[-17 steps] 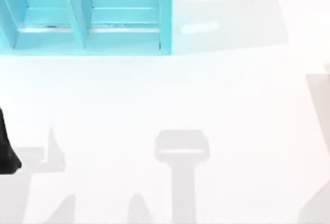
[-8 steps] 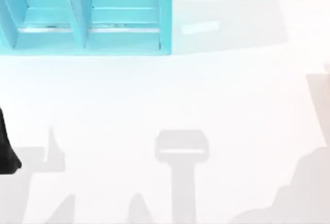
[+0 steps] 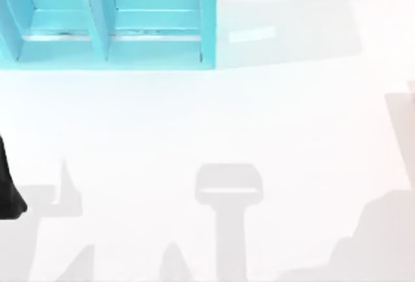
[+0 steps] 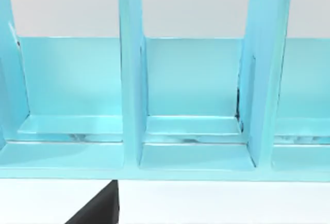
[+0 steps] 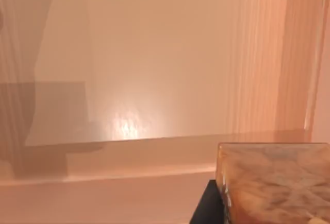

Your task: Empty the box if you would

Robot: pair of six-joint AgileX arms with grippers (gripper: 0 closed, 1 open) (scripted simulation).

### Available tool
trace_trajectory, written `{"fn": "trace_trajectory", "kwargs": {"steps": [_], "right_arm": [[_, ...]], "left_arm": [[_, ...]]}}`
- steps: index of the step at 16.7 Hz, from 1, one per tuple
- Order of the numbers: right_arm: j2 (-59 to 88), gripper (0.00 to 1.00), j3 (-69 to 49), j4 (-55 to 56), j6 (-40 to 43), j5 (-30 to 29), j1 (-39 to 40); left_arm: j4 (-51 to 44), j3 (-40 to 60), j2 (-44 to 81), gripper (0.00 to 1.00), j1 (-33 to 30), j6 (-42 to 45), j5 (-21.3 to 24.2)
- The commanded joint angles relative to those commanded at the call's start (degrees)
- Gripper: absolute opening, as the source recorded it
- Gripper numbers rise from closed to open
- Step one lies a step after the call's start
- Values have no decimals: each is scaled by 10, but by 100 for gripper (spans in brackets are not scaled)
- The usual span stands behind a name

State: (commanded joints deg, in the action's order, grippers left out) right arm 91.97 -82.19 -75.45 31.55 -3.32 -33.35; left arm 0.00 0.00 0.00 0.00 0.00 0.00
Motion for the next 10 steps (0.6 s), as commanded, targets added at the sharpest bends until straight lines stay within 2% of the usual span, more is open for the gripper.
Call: {"fn": "trace_trajectory", "kwargs": {"steps": [5,10], "right_arm": [[39,0,3,-4,10,31,1],[37,0,3,-4,9,31,2]], "left_arm": [[0,0,0,100,0,0,0],[0,0,0,100,0,0,0]]}}
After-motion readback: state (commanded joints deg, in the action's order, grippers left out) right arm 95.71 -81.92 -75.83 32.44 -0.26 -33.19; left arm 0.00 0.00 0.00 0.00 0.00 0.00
